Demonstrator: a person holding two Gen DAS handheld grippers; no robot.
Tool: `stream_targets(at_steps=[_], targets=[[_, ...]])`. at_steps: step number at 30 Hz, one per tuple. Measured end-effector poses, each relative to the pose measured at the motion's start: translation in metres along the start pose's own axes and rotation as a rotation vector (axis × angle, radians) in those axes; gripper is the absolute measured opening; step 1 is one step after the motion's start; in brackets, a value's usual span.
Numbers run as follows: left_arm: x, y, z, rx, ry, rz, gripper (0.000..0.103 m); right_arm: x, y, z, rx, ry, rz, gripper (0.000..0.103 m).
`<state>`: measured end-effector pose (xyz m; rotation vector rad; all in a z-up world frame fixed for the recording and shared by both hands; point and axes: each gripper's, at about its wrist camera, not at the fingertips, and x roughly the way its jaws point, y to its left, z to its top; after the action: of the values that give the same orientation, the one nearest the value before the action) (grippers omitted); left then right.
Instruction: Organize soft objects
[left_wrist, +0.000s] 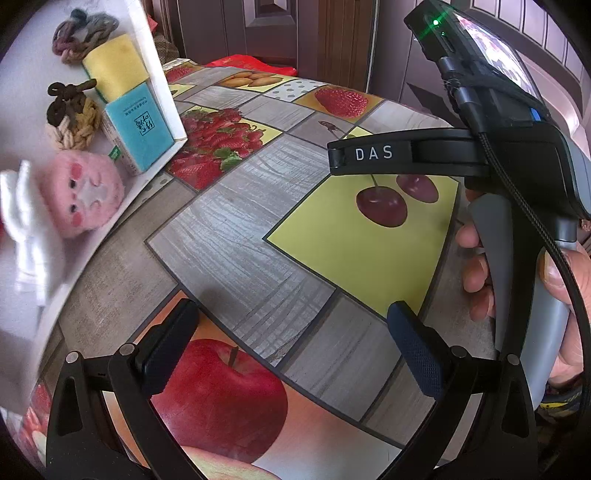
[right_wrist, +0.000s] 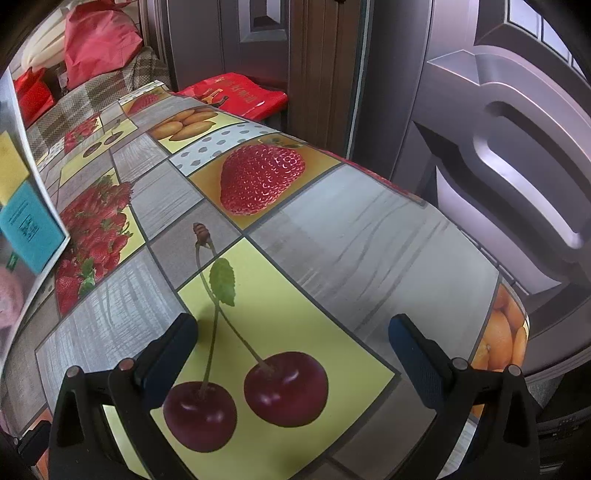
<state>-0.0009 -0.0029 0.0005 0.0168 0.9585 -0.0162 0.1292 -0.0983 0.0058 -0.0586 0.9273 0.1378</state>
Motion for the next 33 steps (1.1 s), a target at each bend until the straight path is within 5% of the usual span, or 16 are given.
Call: stream_targets(at_steps=[33], targets=[[-0.0001,0.0015,-0.0003,0.0,0.0,-0.001,0.102,-0.0012,0.0034,-0.0006,-0.001,-0.001,0.0,0.103]])
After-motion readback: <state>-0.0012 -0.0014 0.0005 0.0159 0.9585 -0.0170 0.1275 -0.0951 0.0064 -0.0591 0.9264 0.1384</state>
